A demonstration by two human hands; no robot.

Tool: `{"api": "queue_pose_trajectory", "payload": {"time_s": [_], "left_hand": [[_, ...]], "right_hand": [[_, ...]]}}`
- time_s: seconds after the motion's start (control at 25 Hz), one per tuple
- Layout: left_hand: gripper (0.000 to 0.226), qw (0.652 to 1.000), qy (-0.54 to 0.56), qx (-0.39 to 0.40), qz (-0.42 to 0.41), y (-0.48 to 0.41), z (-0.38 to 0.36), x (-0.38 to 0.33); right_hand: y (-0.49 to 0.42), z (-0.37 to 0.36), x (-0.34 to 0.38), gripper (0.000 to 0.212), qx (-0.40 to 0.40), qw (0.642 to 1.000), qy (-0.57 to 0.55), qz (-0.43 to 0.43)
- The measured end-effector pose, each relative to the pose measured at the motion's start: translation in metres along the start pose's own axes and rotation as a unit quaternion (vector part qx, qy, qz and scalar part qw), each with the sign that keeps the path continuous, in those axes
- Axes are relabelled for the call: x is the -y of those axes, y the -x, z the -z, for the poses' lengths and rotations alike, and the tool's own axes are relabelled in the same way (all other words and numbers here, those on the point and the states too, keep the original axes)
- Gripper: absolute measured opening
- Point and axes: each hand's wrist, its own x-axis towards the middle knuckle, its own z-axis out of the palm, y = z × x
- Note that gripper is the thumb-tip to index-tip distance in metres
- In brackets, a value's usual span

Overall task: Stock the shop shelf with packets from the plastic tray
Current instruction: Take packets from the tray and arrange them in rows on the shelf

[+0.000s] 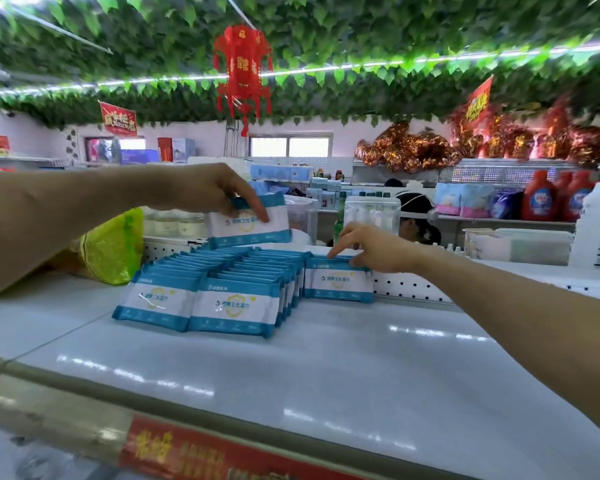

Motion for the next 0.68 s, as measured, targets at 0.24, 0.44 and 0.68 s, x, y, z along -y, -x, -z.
{"api": "queue_pose_trajectory", "payload": {"time_s": [0.24, 0.44, 0.68], "left_hand": [[0.048, 0.993, 0.02, 0.04, -0.112, -0.077, -0.061, -0.048], [0.047, 0.982, -0.051, 0.116, -0.138, -0.113, -0.121, -0.044], [0.043, 0.977, -0.094, 0.133, -0.137, -0.122, -0.14, -0.027]], "right_hand": [[0.04, 0.045, -0.039, 0.046, -0.122, 0.991, 0.053, -0.026], [0.084, 0.065, -0.062, 0.028, -0.137, 0.986, 0.093, -0.016], [0.096, 0.062, -0.07, 0.042, -0.128, 0.984, 0.117, -0.035]]}}
